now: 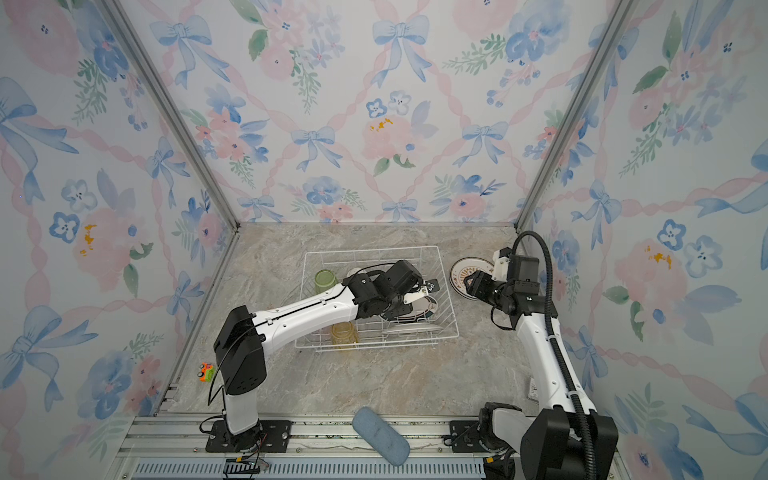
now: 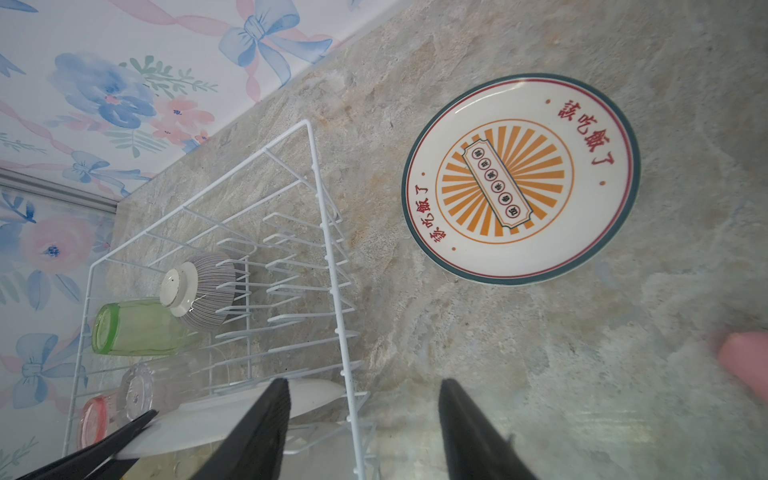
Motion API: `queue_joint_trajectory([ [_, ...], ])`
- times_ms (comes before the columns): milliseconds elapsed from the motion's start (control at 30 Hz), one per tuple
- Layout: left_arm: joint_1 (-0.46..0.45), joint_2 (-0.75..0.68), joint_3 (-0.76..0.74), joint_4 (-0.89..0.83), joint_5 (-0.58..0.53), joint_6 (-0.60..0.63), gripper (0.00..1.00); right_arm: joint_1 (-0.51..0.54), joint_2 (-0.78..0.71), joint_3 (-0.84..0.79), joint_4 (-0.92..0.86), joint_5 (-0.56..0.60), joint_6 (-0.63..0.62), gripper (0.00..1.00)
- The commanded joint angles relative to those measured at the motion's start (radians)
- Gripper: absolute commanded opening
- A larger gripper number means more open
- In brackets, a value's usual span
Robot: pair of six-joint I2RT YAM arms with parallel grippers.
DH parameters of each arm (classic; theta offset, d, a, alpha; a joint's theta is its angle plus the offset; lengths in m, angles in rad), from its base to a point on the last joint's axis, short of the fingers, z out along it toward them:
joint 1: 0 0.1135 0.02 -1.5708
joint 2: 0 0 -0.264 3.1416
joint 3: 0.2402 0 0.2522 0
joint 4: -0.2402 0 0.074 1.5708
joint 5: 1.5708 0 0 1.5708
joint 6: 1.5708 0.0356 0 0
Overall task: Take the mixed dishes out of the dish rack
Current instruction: 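Reach the left gripper into the rack and grip the green-rimmed plate's edge, then lift the green-rimmed plate up while the right gripper reaches toward its edge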
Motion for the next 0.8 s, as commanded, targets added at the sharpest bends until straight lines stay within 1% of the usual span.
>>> queue_joint_trajectory([
  [0, 0.026, -0.024, 0.036, 0.015, 0.029, -0.089, 0.0, -0.008, -0.006, -0.007, 0.005, -0.02, 0.002, 0.6],
  [167, 0.056, -0.061, 0.046, 0.019, 0.048, -0.122, 0.0, -0.006, -0.01, -0.004, 0.009, -0.031, 0.004, 0.6],
  [500, 0.07, -0.103, 0.056, 0.041, -0.033, -0.139, 0.0, -0.002, -0.011, -0.007, 0.02, -0.039, 0.006, 0.59],
  [767, 0.078, -0.127, 0.077, 0.053, -0.035, -0.151, 0.0, 0.013, -0.02, -0.013, 0.034, -0.059, 0.005, 0.58],
])
